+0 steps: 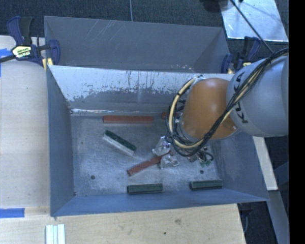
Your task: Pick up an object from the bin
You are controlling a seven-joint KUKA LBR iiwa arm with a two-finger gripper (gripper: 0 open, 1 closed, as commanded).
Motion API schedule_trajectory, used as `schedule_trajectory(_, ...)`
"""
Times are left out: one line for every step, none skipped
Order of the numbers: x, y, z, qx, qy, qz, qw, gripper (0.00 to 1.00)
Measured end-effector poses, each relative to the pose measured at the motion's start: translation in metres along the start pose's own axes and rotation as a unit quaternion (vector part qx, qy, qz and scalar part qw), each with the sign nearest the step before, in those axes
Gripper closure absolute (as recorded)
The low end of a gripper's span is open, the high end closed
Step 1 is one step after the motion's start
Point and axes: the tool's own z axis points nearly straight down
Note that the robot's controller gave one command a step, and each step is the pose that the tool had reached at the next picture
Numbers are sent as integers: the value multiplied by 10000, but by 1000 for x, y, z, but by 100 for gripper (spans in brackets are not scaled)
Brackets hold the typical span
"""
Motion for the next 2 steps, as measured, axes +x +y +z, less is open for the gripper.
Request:
schedule_trajectory(0,0,0,0,0,-2,10000,100)
schedule_trajectory(1,0,-3,-3,12,-3,10000,100)
